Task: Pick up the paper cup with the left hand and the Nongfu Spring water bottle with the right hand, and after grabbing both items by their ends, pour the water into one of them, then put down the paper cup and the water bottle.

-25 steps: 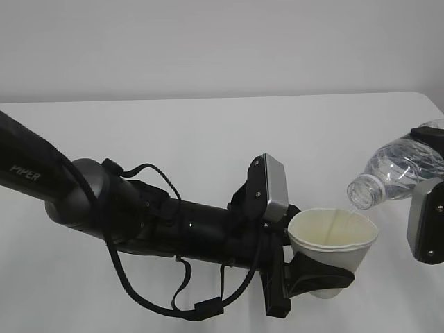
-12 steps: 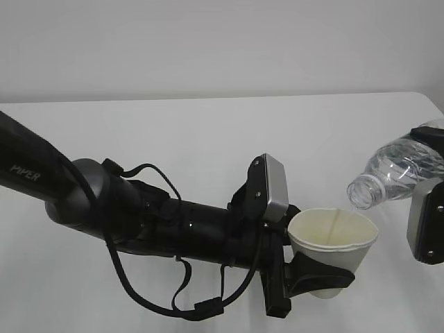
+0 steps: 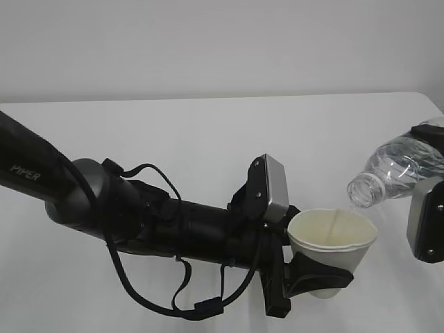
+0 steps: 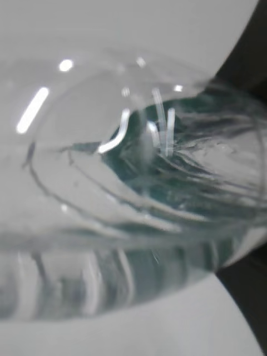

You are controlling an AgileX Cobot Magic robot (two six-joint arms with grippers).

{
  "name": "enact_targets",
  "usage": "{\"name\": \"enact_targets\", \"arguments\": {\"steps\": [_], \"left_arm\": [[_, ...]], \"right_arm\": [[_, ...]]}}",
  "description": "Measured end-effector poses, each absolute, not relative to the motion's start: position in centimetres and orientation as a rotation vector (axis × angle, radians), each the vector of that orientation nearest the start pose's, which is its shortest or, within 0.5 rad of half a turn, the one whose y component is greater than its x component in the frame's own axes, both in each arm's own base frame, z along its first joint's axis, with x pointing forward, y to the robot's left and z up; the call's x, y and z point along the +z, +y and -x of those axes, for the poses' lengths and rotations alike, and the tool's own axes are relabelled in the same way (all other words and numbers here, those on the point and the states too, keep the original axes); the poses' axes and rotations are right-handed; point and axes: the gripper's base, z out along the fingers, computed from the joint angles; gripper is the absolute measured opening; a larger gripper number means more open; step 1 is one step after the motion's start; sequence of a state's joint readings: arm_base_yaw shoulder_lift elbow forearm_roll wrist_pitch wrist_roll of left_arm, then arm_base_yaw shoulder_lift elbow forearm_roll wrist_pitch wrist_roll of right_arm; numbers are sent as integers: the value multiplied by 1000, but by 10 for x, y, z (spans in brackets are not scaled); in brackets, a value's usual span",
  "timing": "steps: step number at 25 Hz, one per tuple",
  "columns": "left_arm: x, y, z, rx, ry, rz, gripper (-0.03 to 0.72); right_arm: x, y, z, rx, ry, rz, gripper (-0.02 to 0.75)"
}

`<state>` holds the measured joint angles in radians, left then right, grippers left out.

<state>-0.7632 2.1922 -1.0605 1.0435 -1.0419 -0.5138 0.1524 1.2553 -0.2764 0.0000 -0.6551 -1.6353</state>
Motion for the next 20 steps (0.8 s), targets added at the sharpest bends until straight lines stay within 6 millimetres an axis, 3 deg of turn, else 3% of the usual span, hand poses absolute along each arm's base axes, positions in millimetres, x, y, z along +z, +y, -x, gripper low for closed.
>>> {"name": "enact_targets", "arguments": {"steps": [20], "left_arm": [[104,-324,-241,-1164,1387,-1393,386]], "right_arm": [[201,32,-210,-1038,1205,1508,356]]}}
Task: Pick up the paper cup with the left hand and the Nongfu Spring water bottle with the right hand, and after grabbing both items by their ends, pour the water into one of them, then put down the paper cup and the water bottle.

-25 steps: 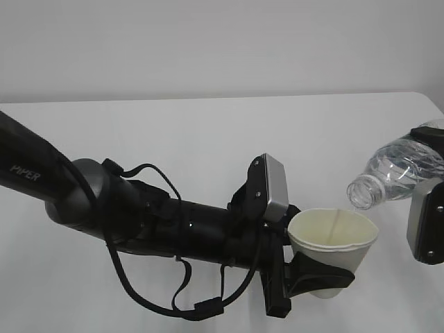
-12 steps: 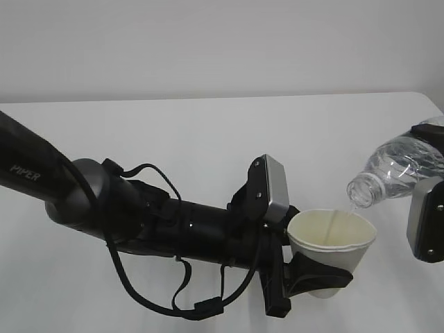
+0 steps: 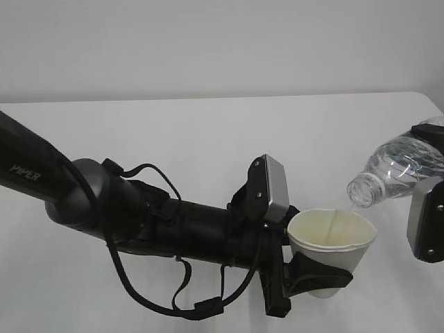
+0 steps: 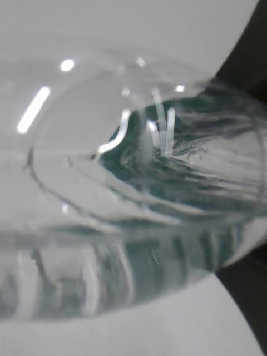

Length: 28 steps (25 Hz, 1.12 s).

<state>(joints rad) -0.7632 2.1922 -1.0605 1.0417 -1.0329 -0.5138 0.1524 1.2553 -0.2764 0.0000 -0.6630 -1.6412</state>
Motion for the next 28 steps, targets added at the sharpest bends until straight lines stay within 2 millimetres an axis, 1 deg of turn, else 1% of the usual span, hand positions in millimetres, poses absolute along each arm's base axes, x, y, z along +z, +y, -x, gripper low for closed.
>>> {"name": "enact_targets", "arguments": {"steps": [28], "left_arm": [[104,-324,-241,-1164,1389,-1389,386]], "right_arm": [[202,32,-210,-1045,1196,1500,356]]}}
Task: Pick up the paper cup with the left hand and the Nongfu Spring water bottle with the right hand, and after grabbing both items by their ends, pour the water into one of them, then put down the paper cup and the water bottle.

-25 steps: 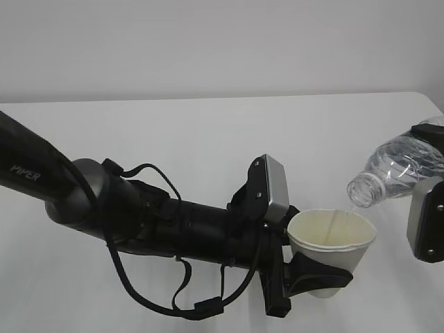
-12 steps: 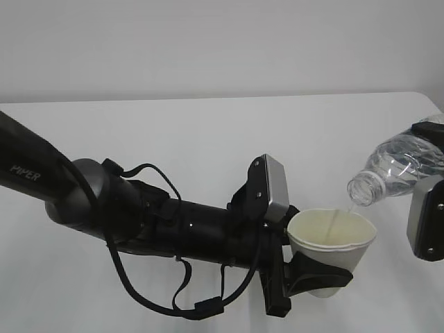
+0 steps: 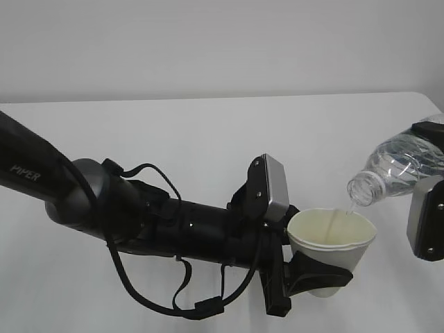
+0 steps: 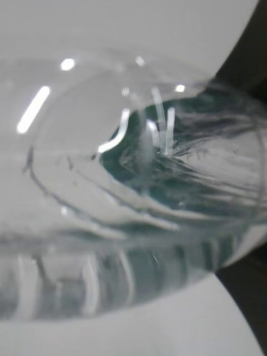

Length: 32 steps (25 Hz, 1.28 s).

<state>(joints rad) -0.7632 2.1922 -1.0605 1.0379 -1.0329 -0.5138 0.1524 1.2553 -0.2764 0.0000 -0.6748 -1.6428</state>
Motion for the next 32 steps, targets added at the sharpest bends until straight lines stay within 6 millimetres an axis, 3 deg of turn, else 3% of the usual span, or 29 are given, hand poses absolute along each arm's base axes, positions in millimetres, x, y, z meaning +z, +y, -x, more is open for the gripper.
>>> {"name": "enact_targets", "arguments": {"steps": [32], "left_arm": [[104,-324,-241,-1163,1389,-1392,386]], "right_arm": [[203,32,-210,-1047,1195,1498,356]]}}
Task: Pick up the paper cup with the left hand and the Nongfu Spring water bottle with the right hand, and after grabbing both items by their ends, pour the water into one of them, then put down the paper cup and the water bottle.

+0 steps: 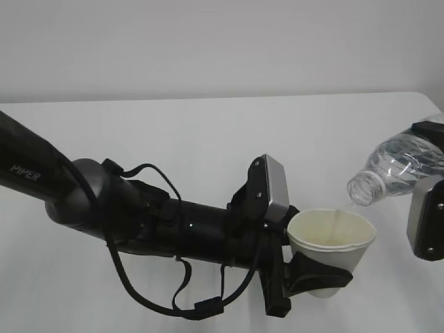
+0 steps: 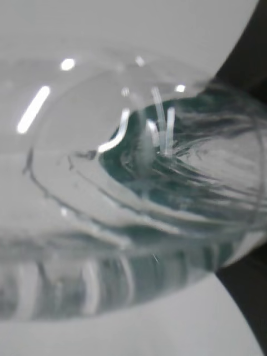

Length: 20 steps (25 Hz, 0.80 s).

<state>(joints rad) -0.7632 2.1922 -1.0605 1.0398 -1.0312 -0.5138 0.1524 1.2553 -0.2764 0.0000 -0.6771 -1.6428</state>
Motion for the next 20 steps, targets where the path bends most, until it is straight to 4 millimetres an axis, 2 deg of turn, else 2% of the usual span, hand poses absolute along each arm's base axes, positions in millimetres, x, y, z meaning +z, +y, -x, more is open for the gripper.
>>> {"name": "enact_targets", "arguments": {"steps": [20], "left_arm": [[104,-324,-243,-1160,1399,-1372,386]], "right_arm": [[203,32,-210,-1047,1195,1498,356]]}}
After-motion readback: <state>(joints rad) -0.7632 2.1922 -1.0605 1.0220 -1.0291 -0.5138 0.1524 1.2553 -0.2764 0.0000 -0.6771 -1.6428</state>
